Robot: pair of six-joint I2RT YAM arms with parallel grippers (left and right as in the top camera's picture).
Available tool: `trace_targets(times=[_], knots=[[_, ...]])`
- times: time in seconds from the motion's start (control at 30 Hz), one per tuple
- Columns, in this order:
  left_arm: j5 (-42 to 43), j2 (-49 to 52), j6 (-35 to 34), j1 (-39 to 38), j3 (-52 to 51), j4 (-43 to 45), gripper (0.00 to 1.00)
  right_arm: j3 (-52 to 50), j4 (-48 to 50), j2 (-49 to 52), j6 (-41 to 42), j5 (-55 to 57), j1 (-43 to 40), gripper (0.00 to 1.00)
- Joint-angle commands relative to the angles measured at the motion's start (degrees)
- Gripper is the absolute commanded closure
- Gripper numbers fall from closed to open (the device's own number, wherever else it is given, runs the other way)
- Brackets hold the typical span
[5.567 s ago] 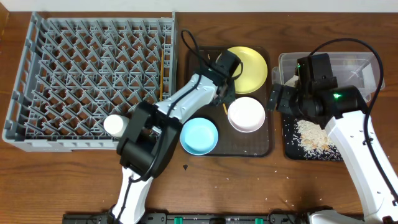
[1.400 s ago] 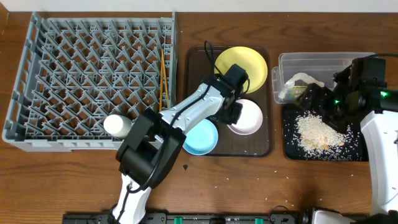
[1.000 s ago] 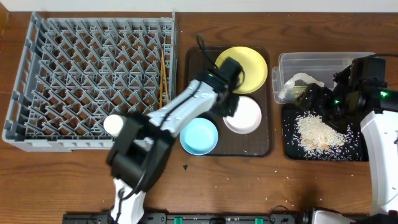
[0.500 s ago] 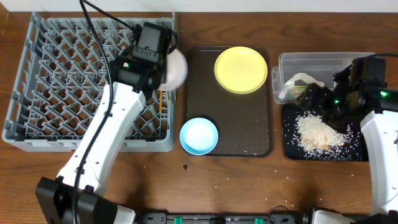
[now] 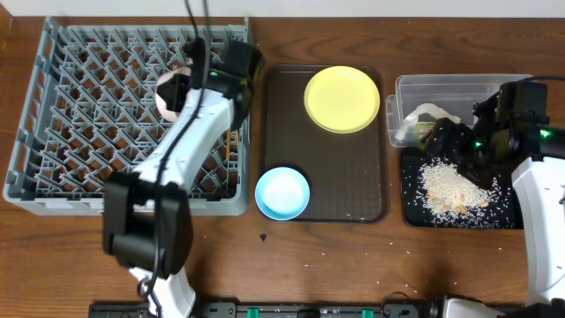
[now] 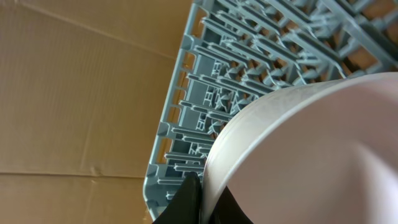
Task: Sort waste into correct bins and load items into the dishwasher
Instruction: 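Lift the white bowl and set it on its side in the rack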
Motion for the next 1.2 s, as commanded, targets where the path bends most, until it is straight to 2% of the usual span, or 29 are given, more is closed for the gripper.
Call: trace_targets(times=[0.0, 0.43, 0.63, 0.73, 0.77, 0.9, 1.17], knots=[[-4.98, 3.19, 0.44, -2.56, 0.42, -0.46, 0.93, 0.52, 0.33, -0.52, -0.87, -0.63, -0.02, 0.01], [-7.28, 7.54, -0.02, -8.98, 0.42, -4.66, 0.93, 0.52, 0.81, -0.52, -0.85, -0.63, -0.02, 0.01], [-6.58, 7.54, -9.35, -9.16, 0.42, -12.96, 0.93, 0.52, 0.81, -0.52, -0.85, -0.66, -0.02, 0.01], [-2.58, 7.54, -10.58, -9.31, 0.42, -13.88, 0.92, 0.52, 0.81, -0.52, -0.85, -0.66, -0.02, 0.01], [-1.03, 7.54, -10.60, -9.38, 0.42, -13.77, 0.91, 0.52, 0.81, -0.52, -0.85, -0.66, -0.02, 0.01], [3.56, 7.54, -10.82, -9.88, 0.42, -13.53, 0.62, 0.52, 0.76, -0.52, -0.85, -0.66, -0.02, 0.01], [4.74, 7.52, -11.21, -11.32, 0.44, -12.90, 0.45, 0.52, 0.74, -0.52, -0.85, -0.66, -0.02, 0.01]])
